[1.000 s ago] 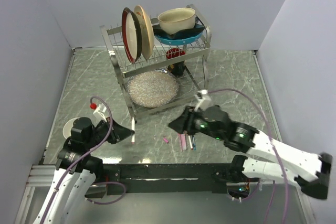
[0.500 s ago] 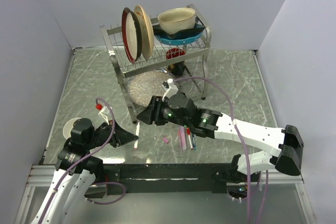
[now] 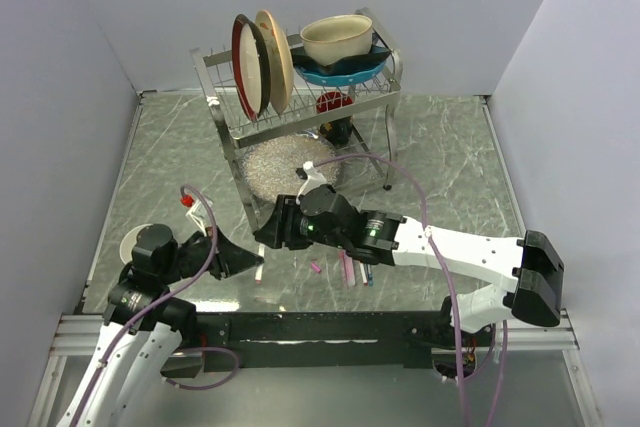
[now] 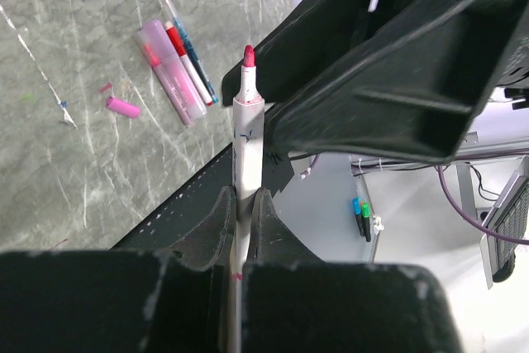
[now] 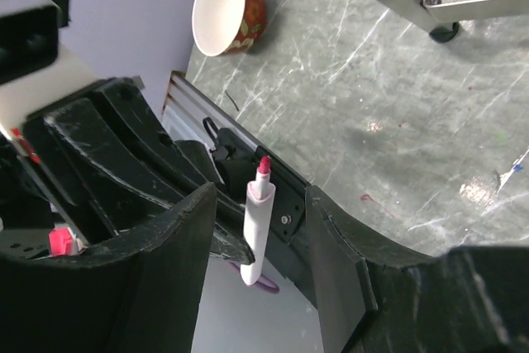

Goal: Insert the pens into the pen caps

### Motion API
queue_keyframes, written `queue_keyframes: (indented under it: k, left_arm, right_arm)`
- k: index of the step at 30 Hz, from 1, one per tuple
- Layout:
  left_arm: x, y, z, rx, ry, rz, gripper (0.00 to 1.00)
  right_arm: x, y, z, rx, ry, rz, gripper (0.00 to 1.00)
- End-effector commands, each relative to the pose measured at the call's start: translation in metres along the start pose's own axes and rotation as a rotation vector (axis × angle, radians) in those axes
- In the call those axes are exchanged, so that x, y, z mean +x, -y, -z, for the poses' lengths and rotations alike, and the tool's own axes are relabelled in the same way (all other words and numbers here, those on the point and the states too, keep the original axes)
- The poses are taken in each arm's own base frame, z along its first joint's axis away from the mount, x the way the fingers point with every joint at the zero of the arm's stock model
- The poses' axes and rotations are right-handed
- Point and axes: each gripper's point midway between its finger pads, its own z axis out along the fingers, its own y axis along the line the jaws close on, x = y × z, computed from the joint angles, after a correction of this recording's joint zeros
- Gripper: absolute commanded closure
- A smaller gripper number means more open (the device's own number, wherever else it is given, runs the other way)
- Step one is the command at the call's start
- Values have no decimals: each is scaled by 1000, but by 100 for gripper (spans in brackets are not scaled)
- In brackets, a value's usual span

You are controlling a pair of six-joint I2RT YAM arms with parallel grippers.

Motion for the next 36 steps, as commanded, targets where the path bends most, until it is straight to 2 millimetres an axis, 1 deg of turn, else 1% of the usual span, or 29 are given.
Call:
queue_keyframes:
  k: [1,3,5,6,7,9,10,11,12,13,15,18,21,26,28,29,31,32,33,34,35,36]
  left_arm:
    - [-11,26,4,75,21,-51,99]
    - [-12,28,4,88,22,-52,99]
    - [-11,31,4,104,19,-58,99]
    - [-10,29,3,104,15,-55,99]
    - [-9,28,3,105,12,-56,99]
    - [-5,25,1,123,-3,-50,98]
    - [-2,27,1,141,-16,-43,93]
    - [0,26,0,145,-22,-1,84]
    - [2,22,-2,144,-28,28,59]
    - [4,21,-4,149,-41,53,54]
    - [11,21,-5,174,-84,93,52]
    - [10,26,-4,201,-90,64,54]
    - [7,31,-2,210,-80,35,59]
    - [7,29,-3,200,-84,45,64]
    - [8,29,-4,208,-90,49,72]
    - [8,28,-4,206,-88,52,84]
    - [6,28,-5,203,-78,42,98]
    - [3,32,-4,205,-68,25,99]
    - [2,31,-4,196,-64,19,99]
    - [-2,30,-5,185,-49,-6,99]
    - [-7,34,-4,181,-37,-29,99]
    - [-8,31,-5,157,-32,-33,99]
  right_arm:
    - [-3,-26,-3,-69,15,-18,46]
    - [0,-27,-6,-76,5,-25,47]
    - [2,-27,-9,-83,2,-31,54]
    - [1,-28,-9,-85,10,-33,58]
    - [-1,-30,-10,-96,18,-34,71]
    - [-4,-32,-10,-105,33,-30,88]
    - [-7,-36,-8,-122,43,-26,100]
    - [-9,-38,-7,-131,50,-14,100]
    - [-9,-40,-6,-141,53,-9,100]
    - [-8,-39,-3,-147,48,-3,100]
    - [-12,-46,0,-185,65,-5,100]
    - [-11,-47,3,-198,67,-1,100]
    - [-11,-48,5,-202,65,7,100]
    - [-11,-48,6,-199,59,20,100]
    - [-10,-48,7,-202,55,24,100]
    - [-10,-48,8,-203,57,25,100]
    - [-9,-47,10,-200,51,37,98]
    - [-9,-46,11,-196,49,41,92]
    - [-13,-49,13,-199,60,43,84]
    - [-14,-42,18,-164,66,51,67]
    - [-17,-40,22,-155,78,57,61]
    - [-24,-41,33,-158,103,61,55]
